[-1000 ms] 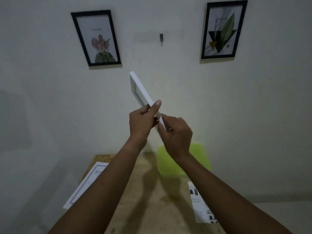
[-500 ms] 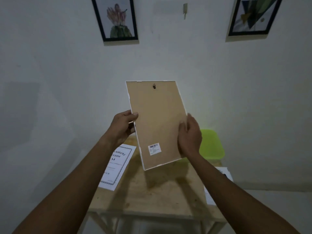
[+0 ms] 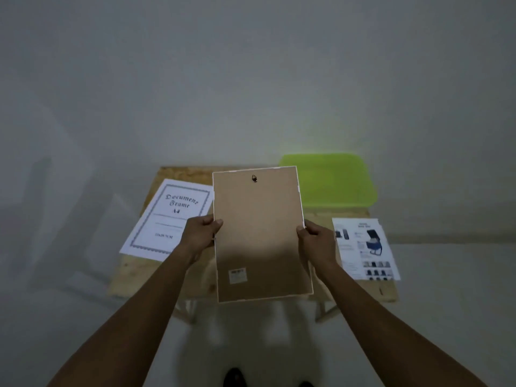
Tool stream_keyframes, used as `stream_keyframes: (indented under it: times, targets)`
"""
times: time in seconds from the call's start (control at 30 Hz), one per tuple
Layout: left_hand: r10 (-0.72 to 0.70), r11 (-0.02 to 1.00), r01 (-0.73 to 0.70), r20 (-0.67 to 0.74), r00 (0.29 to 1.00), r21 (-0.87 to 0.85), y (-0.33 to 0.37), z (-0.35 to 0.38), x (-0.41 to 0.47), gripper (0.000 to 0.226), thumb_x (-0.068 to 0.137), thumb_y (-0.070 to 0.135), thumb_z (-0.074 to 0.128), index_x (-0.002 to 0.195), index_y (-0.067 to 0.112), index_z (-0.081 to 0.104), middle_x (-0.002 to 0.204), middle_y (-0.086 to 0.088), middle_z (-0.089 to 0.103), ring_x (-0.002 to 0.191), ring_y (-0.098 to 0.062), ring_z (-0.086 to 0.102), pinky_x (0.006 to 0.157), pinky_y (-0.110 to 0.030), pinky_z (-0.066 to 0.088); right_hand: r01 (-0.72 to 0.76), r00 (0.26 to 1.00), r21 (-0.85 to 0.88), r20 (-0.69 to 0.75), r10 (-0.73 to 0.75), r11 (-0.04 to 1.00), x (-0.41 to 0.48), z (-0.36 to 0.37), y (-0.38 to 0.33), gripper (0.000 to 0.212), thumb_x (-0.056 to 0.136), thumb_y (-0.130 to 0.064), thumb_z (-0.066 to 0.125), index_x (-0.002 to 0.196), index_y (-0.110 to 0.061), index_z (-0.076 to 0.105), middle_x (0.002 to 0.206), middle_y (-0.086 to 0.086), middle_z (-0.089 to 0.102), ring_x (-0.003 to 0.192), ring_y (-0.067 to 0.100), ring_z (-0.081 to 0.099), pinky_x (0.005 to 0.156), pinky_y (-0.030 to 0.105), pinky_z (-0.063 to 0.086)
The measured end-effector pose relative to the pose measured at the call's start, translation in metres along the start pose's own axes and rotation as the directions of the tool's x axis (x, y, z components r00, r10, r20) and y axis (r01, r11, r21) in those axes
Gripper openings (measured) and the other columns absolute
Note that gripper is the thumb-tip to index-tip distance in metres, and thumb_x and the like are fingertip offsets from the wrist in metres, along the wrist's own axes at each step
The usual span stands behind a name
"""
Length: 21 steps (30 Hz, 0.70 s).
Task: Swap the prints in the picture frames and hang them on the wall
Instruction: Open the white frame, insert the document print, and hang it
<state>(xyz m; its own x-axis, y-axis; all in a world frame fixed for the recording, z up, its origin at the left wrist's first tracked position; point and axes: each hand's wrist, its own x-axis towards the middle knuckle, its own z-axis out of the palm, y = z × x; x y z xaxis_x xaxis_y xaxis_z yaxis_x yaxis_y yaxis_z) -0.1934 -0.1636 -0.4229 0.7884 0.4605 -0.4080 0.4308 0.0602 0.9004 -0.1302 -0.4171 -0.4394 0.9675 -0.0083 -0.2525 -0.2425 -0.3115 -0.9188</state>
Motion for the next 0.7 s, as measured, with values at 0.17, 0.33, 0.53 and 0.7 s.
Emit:
stream_keyframes:
  times: [0.17, 0.33, 0.53, 0.7]
  targets:
    - [-0.052, 0.991, 0.052, 0.001, 0.999, 0.121, -0.059, 0.001, 0.025, 0.016, 0.098, 0.011, 0.059, 0.104, 0.015, 0.073, 0.092, -0.01, 0.07, 0.085, -0.027, 0.065, 0.075, -0.038, 0.057, -0.072, 0.997, -0.129, -0.05, 0.067, 0.989, -0.009, 0.016, 0.035, 0.024, 0.092, -0.016, 0.066, 0.114, -0.016, 0.076, 0.088, 0.01, 0.074, 0.091, 0.027, 0.067, 0.076, 0.028, 0.043]
    - [-0.063, 0.967, 0.065, -0.019, 0.998, 0.246, -0.08, 0.002, 0.038, 0.019, 0.096, 0.017, 0.061, 0.083, 0.024, 0.073, 0.086, 0.0, 0.071, 0.087, -0.024, 0.065, 0.084, -0.042, 0.056, -0.14, 0.99, -0.219, -0.056, 0.131, 0.966, -0.005, 0.033, 0.063, 0.029, 0.094, -0.021, 0.065, 0.122, -0.022, 0.073, 0.101, 0.001, 0.076, 0.094, 0.019, 0.065, 0.078, 0.023, 0.038]
    - [-0.012, 0.923, 0.019, -0.021, 1.0, 0.383, -0.091, 0.002, 0.049, 0.022, 0.097, 0.02, 0.061, 0.109, 0.008, 0.075, 0.093, -0.001, 0.069, 0.088, -0.016, 0.062, 0.064, -0.015, 0.04, -0.148, 0.989, -0.344, -0.058, 0.136, 0.927, 0.005, 0.045, 0.076, 0.027, 0.096, -0.026, 0.062, 0.12, -0.027, 0.074, 0.103, 0.003, 0.077, 0.1, 0.027, 0.067, 0.082, 0.027, 0.04]
    - [0.029, 0.852, -0.012, -0.025, 0.999, 0.523, -0.092, 0.001, 0.061, 0.022, 0.093, 0.028, 0.066, 0.095, 0.01, 0.078, 0.083, -0.002, 0.07, 0.083, -0.018, 0.065, 0.062, -0.014, 0.036, -0.134, 0.991, -0.438, -0.078, 0.111, 0.889, 0.015, 0.055, 0.073, 0.027, 0.097, -0.022, 0.058, 0.119, -0.025, 0.074, 0.102, 0.006, 0.076, 0.089, 0.026, 0.064, 0.077, 0.026, 0.037]
